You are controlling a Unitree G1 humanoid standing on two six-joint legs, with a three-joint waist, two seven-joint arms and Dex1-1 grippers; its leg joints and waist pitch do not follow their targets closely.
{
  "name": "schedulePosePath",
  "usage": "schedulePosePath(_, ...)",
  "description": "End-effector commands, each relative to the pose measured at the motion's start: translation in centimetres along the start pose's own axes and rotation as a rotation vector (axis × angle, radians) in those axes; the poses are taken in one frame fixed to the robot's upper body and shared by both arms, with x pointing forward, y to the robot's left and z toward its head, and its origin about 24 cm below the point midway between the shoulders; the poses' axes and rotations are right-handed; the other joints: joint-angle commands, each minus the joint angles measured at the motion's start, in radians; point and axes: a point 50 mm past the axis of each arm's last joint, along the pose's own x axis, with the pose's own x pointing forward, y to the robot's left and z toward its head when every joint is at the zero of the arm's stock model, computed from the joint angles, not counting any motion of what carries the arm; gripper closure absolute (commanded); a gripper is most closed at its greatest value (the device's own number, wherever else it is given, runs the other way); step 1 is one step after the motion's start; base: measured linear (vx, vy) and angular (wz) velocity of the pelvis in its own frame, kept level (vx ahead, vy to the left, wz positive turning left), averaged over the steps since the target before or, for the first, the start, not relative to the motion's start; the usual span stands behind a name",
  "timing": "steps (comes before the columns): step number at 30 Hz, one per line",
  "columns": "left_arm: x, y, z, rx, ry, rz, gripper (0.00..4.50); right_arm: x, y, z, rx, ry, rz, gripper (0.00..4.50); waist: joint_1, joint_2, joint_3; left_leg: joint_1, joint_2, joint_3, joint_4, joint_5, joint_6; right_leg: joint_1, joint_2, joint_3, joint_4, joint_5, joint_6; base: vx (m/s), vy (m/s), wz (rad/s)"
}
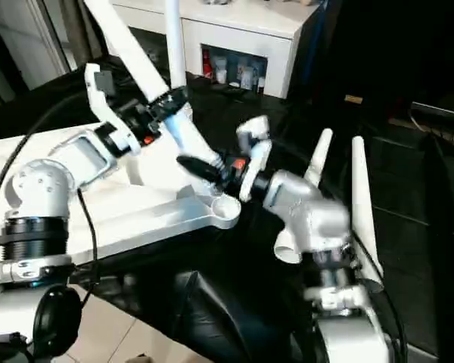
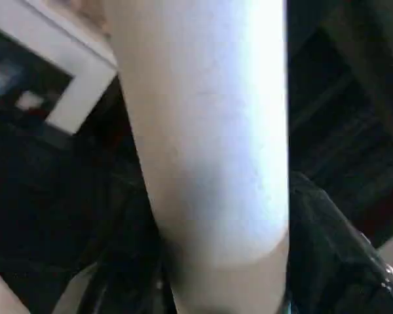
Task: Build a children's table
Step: Insert table leg to table base
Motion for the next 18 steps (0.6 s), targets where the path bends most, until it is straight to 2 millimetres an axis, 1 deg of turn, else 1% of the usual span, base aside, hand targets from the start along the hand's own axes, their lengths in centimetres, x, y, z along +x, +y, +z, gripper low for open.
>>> schedulePosePath(1, 0.1, -1.4, 0.1, 0.037, 0.037, -0.093, 2.25, -0.5, 0.2, 1.5, 0.038, -0.020, 0.053, 0.52, 0.005, 0.002, -0.083, -0.006, 0.001, 0.002, -0.052, -0.020, 0.044, 0.082, -0.063, 0.061, -0.062, -0.024, -0.163, 0.000, 0.000, 0.00)
schedulePosePath(2, 0.0, -1.6, 0.0, 0.037, 0.052, -0.113, 2.31, -0.8, 0.1, 2.0, 0.062, -0.020, 0.080, 0.41, 0.007, 0.003, -0.085, -0.005, 0.001, 0.002, -0.051, -0.018, 0.042, 0.084, -0.063, 0.060, -0.059, -0.022, -0.164, 0.000, 0.000, 0.00)
schedulePosePath(3, 0.0, -1.6, 0.0, 0.037, 0.052, -0.113, 2.31, -0.8, 0.1, 2.0, 0.062, -0.020, 0.080, 0.41, 0.011, 0.003, -0.085, -0.005, 0.002, 0.002, -0.051, -0.018, 0.043, 0.083, -0.063, 0.061, -0.060, -0.019, -0.168, 0.000, 0.000, 0.00)
schedulePosePath(4, 0.0, -1.6, 0.0, 0.037, 0.052, -0.113, 2.40, -0.8, 0.1, 2.0, 0.062, -0.020, 0.080, 0.31, 0.011, 0.002, -0.083, -0.007, 0.001, 0.004, -0.050, -0.021, 0.041, 0.081, -0.063, 0.061, -0.061, -0.022, -0.167, 0.000, 0.000, 0.00)
schedulePosePath(5, -0.2, -1.9, -0.2, 0.039, 0.073, -0.138, 2.45, -1.2, 0.1, 2.8, 0.098, -0.017, 0.116, 0.24, 0.013, 0.002, -0.086, -0.006, -0.001, 0.003, -0.050, -0.026, 0.038, 0.085, -0.062, 0.059, -0.060, -0.028, -0.167, 0.000, 0.000, 0.00)
schedulePosePath(6, -0.2, -2.1, -0.2, 0.039, 0.090, -0.160, 2.48, -1.4, 0.1, 3.4, 0.116, -0.002, 0.143, 0.16, 0.012, -0.002, -0.085, -0.006, 0.000, 0.004, -0.050, -0.029, 0.039, 0.085, -0.061, 0.059, -0.060, -0.031, -0.169, 0.000, 0.000, 0.00)
schedulePosePath(7, -0.3, -2.2, -0.2, 0.042, 0.103, -0.177, 2.52, -1.4, 0.1, 3.6, 0.123, 0.016, 0.156, 0.02, 0.016, 0.000, -0.083, -0.007, 0.000, 0.005, -0.049, -0.030, 0.036, 0.082, -0.062, 0.060, -0.062, -0.043, -0.166, 0.000, 0.000, 0.00)
schedulePosePath(8, -0.3, -2.3, -0.2, 0.044, 0.109, -0.185, 2.52, -1.3, 0.1, 3.7, 0.126, 0.026, 0.161, 0.02, 0.015, -0.002, -0.083, -0.007, 0.000, 0.005, -0.049, -0.036, 0.036, 0.082, -0.062, 0.059, -0.063, -0.054, -0.164, 0.000, 0.000, 0.00)
schedulePosePath(9, -0.3, -2.5, -0.3, 0.048, 0.124, -0.207, 2.53, -1.0, 0.1, 3.6, 0.120, 0.067, 0.161, 0.00, 0.016, -0.003, -0.082, -0.008, -0.001, 0.005, -0.049, -0.041, 0.034, 0.083, -0.062, 0.059, -0.065, -0.075, -0.155, 0.000, 0.000, 0.00)
schedulePosePath(10, -0.3, -2.7, -0.3, 0.052, 0.131, -0.220, 2.54, -0.6, 0.2, 3.3, 0.104, 0.107, 0.160, 0.00, 0.016, -0.002, -0.083, -0.010, -0.001, 0.004, -0.049, -0.036, 0.028, 0.084, -0.063, 0.059, -0.064, -0.085, -0.147, 0.000, 0.000, 0.00)
schedulePosePath(11, -0.3, -2.8, -0.3, 0.055, 0.133, -0.225, 2.54, -0.5, 0.3, 3.1, 0.091, 0.131, 0.160, 0.00, 0.016, -0.007, -0.084, -0.010, -0.001, 0.004, -0.048, -0.026, 0.026, 0.084, -0.064, 0.058, -0.063, -0.078, -0.144, 0.000, 0.000, 0.00)
schedulePosePath(14, -0.3, -2.9, -0.3, 0.058, 0.135, -0.230, 2.55, -0.3, 0.5, 2.8, 0.075, 0.160, 0.166, 0.00, 0.016, -0.005, -0.085, -0.011, 0.001, 0.004, -0.048, -0.019, 0.024, 0.083, -0.064, 0.058, -0.061, -0.070, -0.143, 0.000, 0.000, 0.00)
schedulePosePath(17, -0.4, -3.0, -0.4, 0.064, 0.142, -0.243, 2.55, 0.1, 0.9, 2.5, 0.058, 0.193, 0.194, 0.00, 0.018, -0.009, -0.084, -0.011, 0.001, 0.005, -0.048, -0.018, 0.026, 0.081, -0.063, 0.059, -0.062, -0.069, -0.139, 0.000, 0.000, 0.00)
schedulePosePath(18, -0.4, -3.0, -0.4, 0.067, 0.144, -0.243, 2.55, 0.2, 1.0, 2.4, 0.056, 0.196, 0.200, 0.00, 0.019, -0.008, -0.085, -0.011, 0.001, 0.004, -0.048, -0.018, 0.024, 0.082, -0.064, 0.059, -0.060, -0.070, -0.138, 0.000, 0.000, 0.00)
